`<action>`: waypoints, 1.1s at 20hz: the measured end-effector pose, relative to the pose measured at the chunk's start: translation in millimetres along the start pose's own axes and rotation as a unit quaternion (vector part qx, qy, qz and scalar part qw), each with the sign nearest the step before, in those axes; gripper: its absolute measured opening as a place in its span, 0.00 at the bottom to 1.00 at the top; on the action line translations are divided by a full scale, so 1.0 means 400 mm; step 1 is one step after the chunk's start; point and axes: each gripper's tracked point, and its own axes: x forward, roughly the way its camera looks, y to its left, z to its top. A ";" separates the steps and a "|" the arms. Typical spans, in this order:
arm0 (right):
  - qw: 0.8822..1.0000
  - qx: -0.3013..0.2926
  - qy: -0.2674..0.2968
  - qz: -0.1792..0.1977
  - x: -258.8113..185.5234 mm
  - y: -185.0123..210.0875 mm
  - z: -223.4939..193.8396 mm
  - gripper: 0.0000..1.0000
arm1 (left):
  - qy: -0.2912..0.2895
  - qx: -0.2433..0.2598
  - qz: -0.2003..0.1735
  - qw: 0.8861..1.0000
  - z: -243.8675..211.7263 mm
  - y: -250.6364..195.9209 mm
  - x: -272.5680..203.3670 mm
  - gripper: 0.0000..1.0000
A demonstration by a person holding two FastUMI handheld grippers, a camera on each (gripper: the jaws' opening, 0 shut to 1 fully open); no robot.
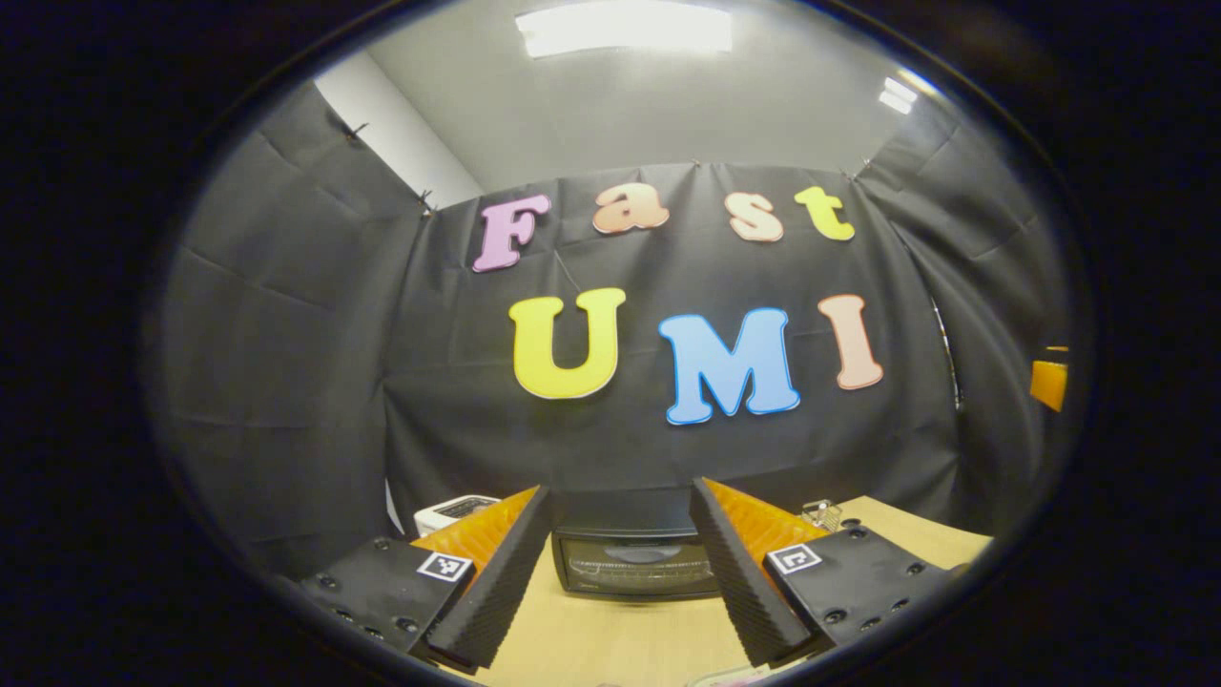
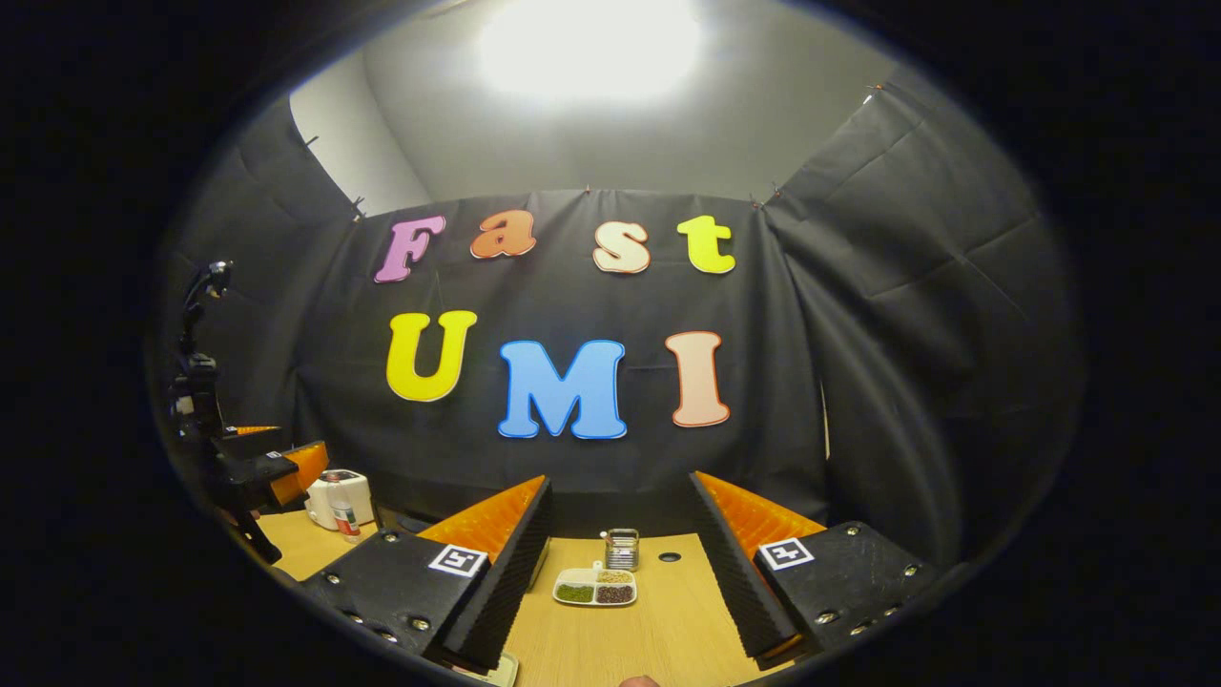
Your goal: Open the electric oven with the left hand, put the food in, and close the electric oven.
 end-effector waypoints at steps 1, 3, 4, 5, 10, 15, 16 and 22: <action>1.000 0.001 -0.004 -0.005 0.012 0.005 0.005 0.88 | 0.001 0.000 -0.004 1.000 -0.012 0.000 0.041 0.90; 1.000 -0.003 -0.007 -0.020 0.044 0.004 0.004 0.88 | 0.005 0.003 -0.013 1.000 -0.043 -0.006 0.134 1.00; 1.000 -0.004 -0.002 -0.027 0.059 0.007 -0.010 0.88 | 0.011 0.006 -0.019 1.000 -0.066 -0.012 0.176 1.00; 0.999 -0.004 0.003 -0.033 0.072 0.011 -0.017 0.89 | 0.016 0.008 -0.025 1.000 -0.087 -0.018 0.213 1.00; 0.998 -0.019 0.018 -0.064 0.122 0.019 -0.037 0.88 | 0.054 0.003 -0.054 0.997 -0.217 -0.051 0.364 1.00; 0.994 -0.030 0.034 -0.095 0.141 0.019 -0.063 0.88 | 0.105 0.005 -0.077 0.991 -0.362 -0.076 0.457 0.91; 0.994 -0.032 0.038 -0.101 0.141 0.019 -0.070 0.88 | 0.112 0.005 -0.081 0.990 -0.386 -0.078 0.471 1.00; 0.990 -0.048 0.058 -0.119 0.142 0.020 -0.094 0.88 | 0.148 0.003 -0.094 0.985 -0.510 -0.093 0.526 0.97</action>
